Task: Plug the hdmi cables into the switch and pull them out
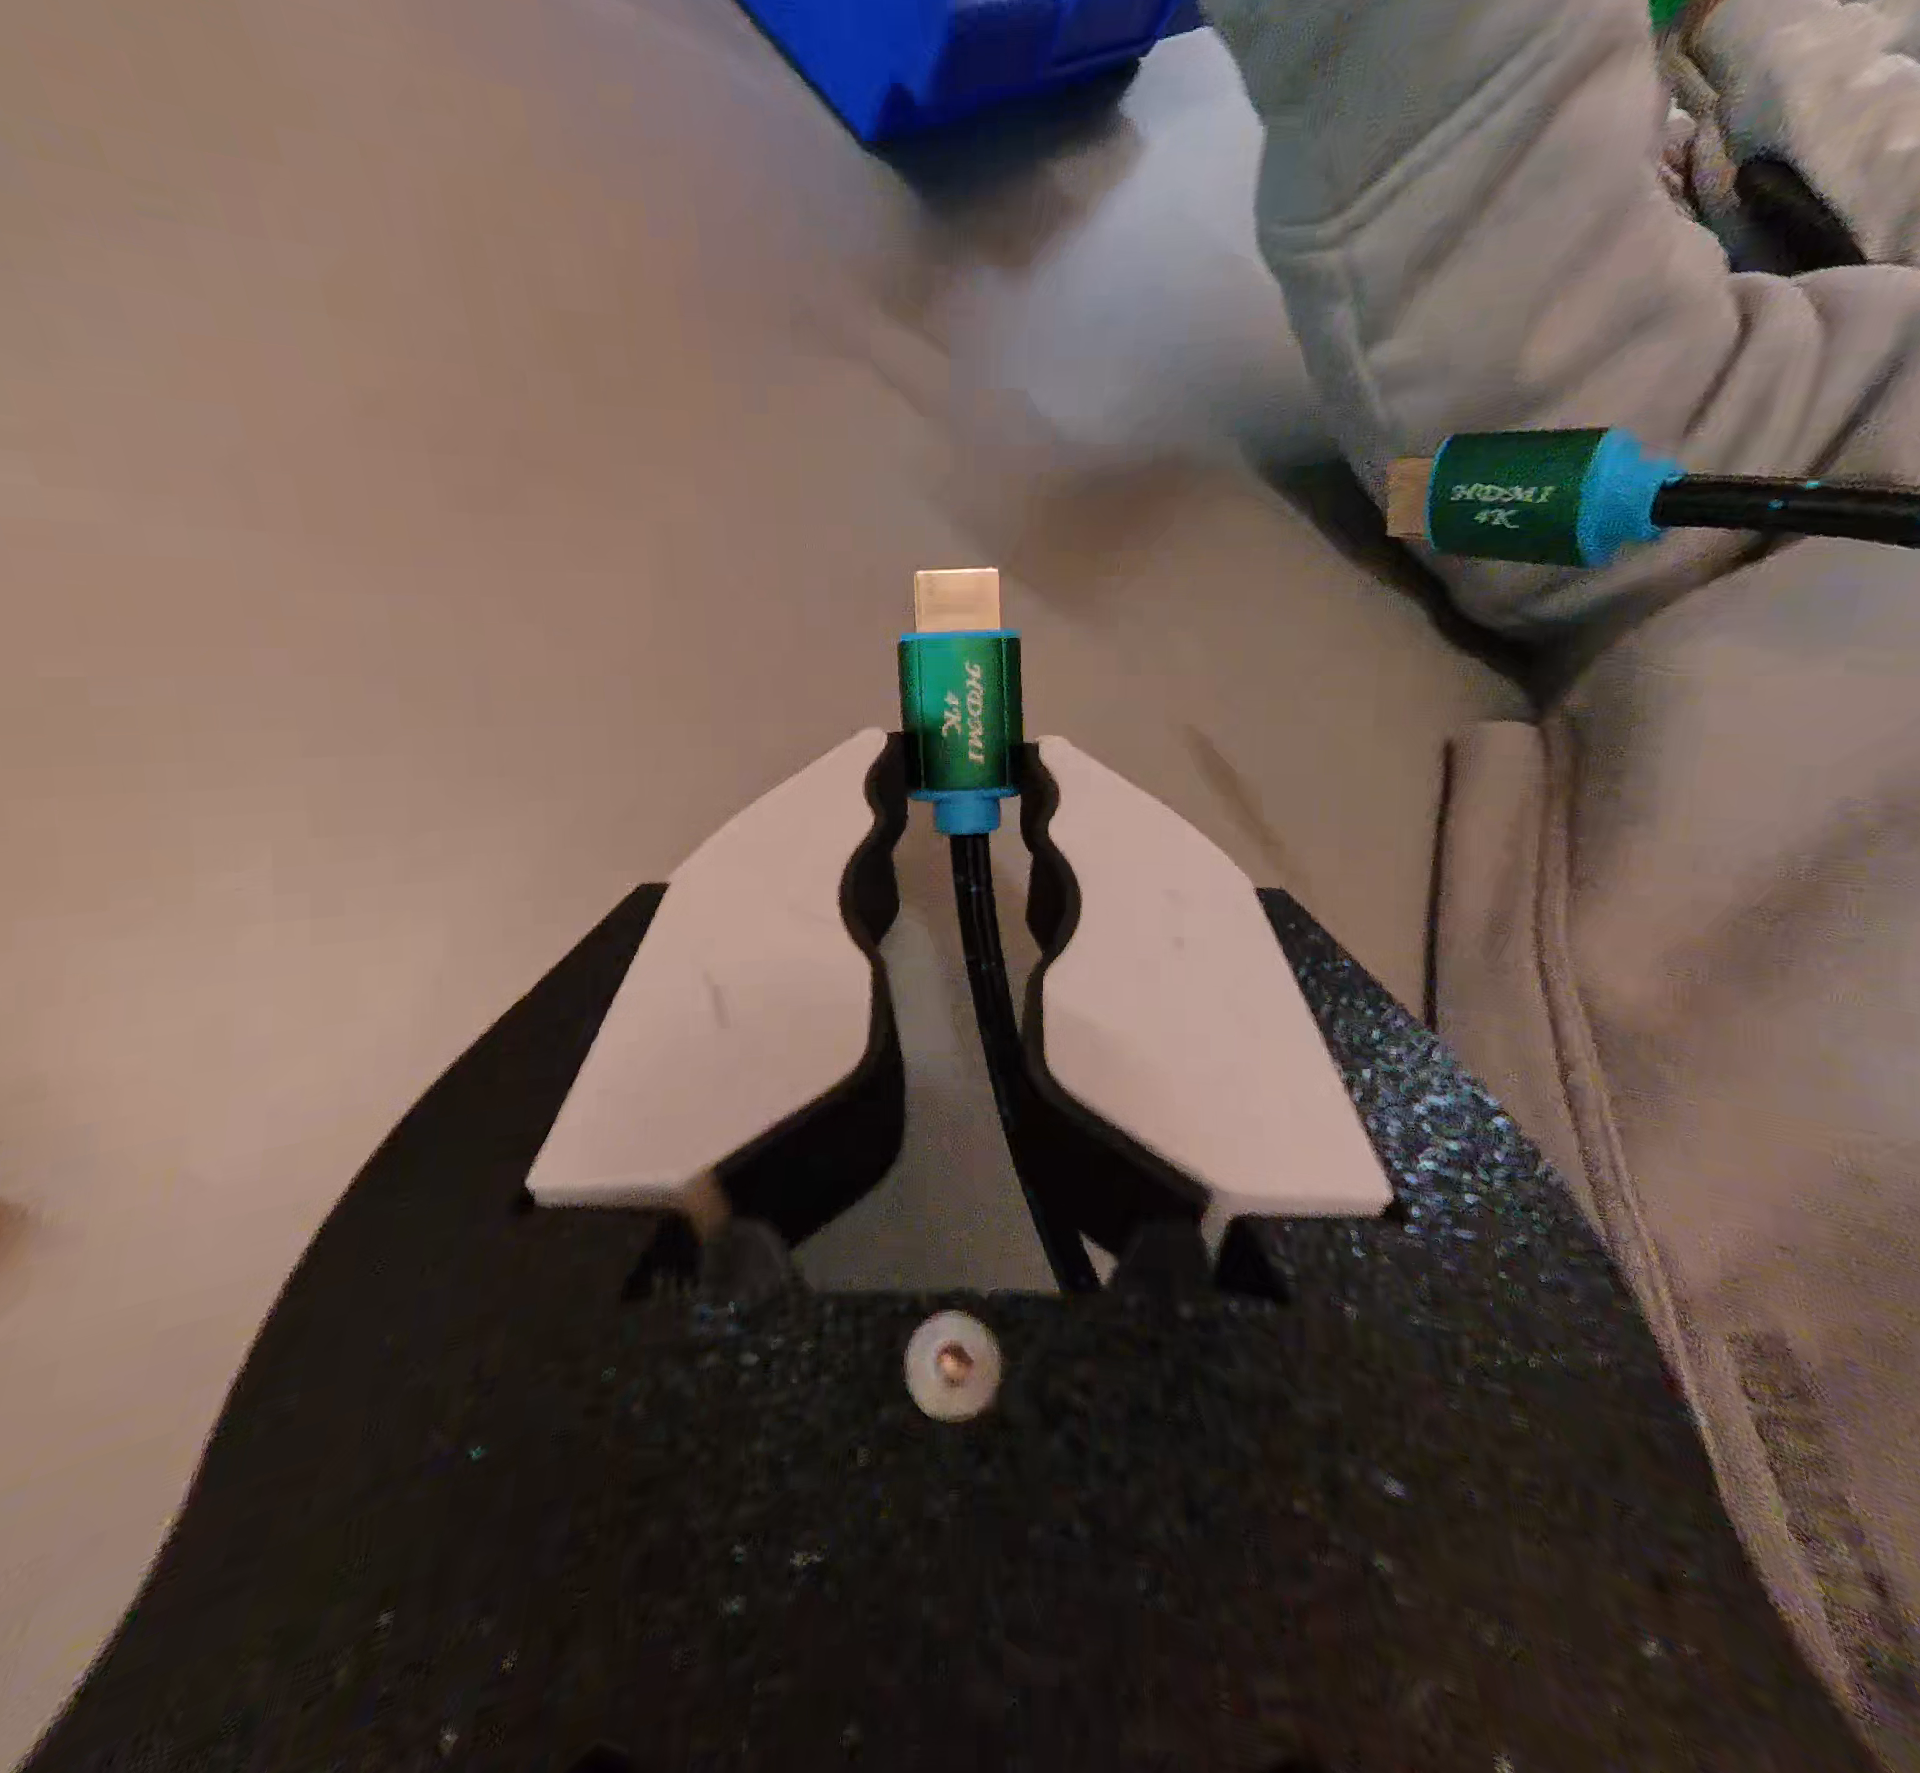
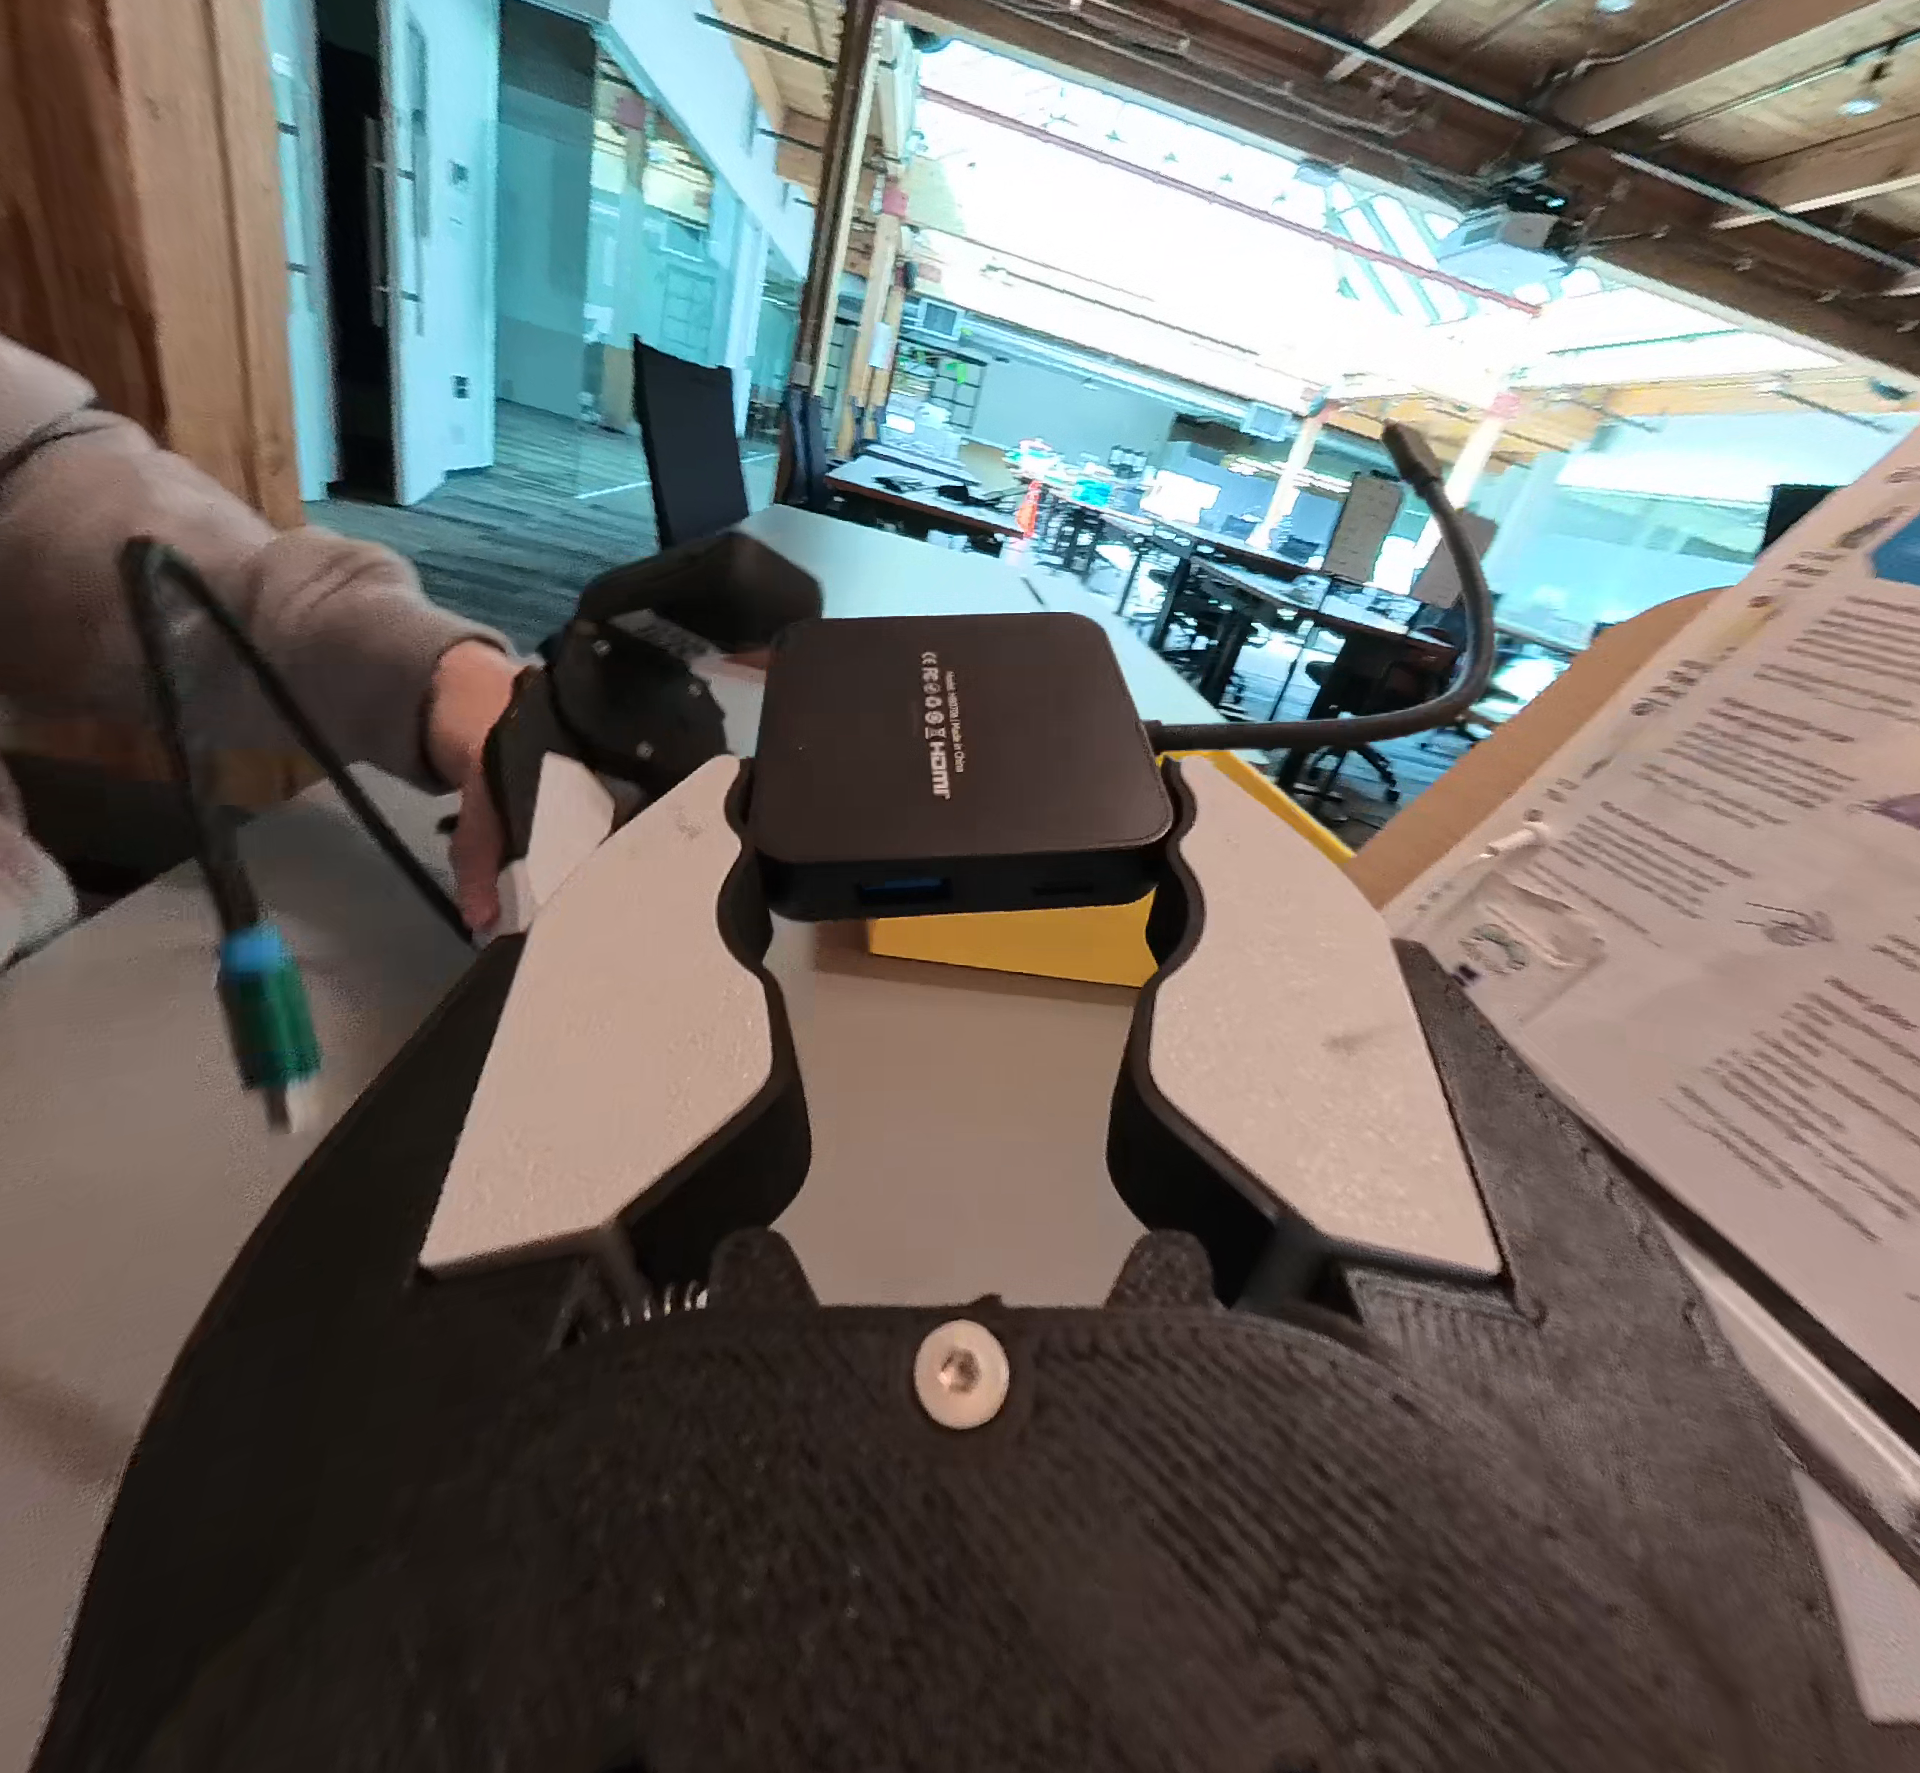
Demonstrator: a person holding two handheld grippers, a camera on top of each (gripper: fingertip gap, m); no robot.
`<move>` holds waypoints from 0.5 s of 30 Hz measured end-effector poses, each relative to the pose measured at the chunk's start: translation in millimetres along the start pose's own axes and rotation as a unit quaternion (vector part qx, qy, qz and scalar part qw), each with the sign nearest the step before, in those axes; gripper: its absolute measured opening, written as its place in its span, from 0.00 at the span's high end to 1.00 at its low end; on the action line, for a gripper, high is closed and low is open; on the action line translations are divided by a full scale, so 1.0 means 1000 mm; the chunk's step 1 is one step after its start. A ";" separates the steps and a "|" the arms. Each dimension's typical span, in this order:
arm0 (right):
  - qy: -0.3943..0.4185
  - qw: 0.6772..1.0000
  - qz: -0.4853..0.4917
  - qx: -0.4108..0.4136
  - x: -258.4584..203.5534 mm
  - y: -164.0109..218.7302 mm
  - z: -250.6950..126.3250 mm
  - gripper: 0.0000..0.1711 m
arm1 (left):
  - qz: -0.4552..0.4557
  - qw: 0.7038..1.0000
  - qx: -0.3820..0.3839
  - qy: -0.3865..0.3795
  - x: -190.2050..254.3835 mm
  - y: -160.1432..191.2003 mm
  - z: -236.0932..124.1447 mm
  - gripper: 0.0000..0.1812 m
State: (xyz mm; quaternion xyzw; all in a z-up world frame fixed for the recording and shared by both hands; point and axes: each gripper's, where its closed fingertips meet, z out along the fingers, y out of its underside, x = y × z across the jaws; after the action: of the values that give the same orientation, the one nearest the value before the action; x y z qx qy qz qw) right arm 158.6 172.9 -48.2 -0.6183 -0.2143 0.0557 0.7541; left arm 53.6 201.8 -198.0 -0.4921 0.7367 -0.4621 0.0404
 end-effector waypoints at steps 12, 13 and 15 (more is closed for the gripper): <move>-0.130 0.984 0.094 0.079 -0.031 -0.011 0.004 0.58 | 0.208 0.961 -0.170 -0.070 0.032 -0.057 -0.076 0.89; -0.132 0.983 0.094 0.083 -0.032 -0.011 0.004 0.58 | 0.224 0.955 -0.180 -0.072 0.034 -0.067 -0.079 0.89; -0.127 0.986 0.083 0.065 -0.033 -0.007 0.008 0.58 | 0.247 0.945 -0.204 -0.074 0.038 -0.083 -0.083 0.89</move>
State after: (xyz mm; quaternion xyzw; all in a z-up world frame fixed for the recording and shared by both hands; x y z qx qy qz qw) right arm 124.4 166.9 -49.3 -0.5717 -0.2520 0.2101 0.7520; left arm 48.6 219.1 -76.2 -0.3251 0.9085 -0.2402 0.1062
